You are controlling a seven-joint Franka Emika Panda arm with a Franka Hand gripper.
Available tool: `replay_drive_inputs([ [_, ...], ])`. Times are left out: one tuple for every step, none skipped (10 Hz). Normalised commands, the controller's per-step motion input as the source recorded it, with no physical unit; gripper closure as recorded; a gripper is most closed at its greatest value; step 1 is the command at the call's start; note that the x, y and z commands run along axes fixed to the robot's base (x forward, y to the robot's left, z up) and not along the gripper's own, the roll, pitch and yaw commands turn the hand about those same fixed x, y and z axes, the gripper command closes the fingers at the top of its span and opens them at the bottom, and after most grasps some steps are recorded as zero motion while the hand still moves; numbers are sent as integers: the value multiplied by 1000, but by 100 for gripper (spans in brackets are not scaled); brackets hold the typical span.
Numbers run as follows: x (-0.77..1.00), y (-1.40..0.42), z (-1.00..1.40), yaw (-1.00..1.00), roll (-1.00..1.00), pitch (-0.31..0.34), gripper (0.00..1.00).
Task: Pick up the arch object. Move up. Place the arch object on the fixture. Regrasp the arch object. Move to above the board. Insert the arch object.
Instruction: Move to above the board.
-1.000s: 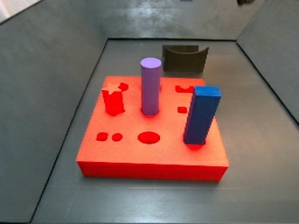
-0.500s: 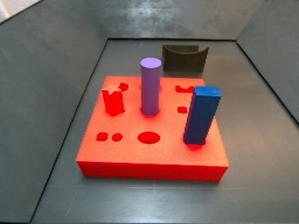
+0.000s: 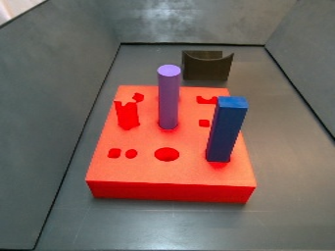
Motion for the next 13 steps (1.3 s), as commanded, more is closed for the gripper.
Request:
replay_drive_inputs([
  [-430, -1000, 93, -82, -1000, -20, 100],
  [-430, -1000, 96, -88, -1000, -16, 100],
  [-435, -1000, 100, -89, -1000, -13, 100],
  [-440, -1000, 96, -90, -1000, -14, 100],
  [-449, -1000, 95, -89, -1000, -16, 100],
  [-460, -1000, 100, -90, -1000, -19, 100],
  [-477, -1000, 95, -85, -1000, -28, 100],
  [-490, -1000, 90, -82, -992, -40, 100],
  [-504, -1000, 96, -57, -744, -45, 100],
  [-467, -881, 73, -25, -440, -49, 100],
  [-327, -599, 49, -15, -277, -51, 100],
  [-240, -428, 31, -4, -207, -48, 100],
  [-106, -170, 9, 1, -111, -28, 100],
])
